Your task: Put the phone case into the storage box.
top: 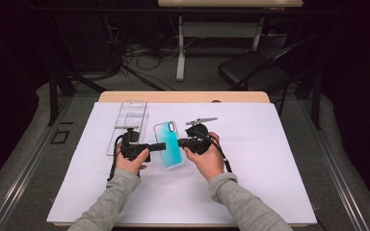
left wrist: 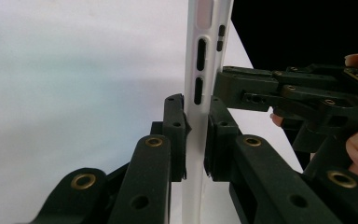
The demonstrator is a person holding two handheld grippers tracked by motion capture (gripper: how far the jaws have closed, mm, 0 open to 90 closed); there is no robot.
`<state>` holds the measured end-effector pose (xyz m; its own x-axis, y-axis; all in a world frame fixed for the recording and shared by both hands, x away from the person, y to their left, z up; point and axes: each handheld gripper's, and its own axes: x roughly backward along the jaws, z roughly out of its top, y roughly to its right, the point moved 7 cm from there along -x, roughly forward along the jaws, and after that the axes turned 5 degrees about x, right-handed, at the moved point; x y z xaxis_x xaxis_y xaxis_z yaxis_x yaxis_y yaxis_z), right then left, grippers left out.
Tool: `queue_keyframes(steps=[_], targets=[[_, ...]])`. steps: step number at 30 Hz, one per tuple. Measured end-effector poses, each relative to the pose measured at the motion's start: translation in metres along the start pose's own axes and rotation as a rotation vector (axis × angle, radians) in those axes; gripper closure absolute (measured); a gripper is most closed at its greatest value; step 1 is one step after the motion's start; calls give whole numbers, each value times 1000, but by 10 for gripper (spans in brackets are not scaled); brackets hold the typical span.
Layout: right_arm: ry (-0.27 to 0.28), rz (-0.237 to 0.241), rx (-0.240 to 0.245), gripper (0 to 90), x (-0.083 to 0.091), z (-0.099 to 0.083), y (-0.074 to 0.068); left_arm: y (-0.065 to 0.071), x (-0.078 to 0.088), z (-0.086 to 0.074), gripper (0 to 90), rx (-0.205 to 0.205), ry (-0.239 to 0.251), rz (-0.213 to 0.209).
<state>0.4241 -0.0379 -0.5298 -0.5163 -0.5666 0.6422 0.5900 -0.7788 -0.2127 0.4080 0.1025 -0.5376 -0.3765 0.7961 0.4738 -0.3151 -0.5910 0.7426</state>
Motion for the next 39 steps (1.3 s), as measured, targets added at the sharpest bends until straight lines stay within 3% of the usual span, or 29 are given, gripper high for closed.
queue_keyframes(steps=[10,20,27,33,39], targets=[[7,7,1,841,1,1,-1,-1,1,0,813,1,2,-4],[32,14,8,772,6,3,-1,-2,5,1,813,-11,6,-4],[55,32,26,719,12,4,-4,-3,9,3,813,-25,18,-2],[80,54,75,639,18,5,-7,-2,14,5,813,-32,32,-6],[105,62,82,638,23,6,-3,-2,17,5,813,-59,36,0]])
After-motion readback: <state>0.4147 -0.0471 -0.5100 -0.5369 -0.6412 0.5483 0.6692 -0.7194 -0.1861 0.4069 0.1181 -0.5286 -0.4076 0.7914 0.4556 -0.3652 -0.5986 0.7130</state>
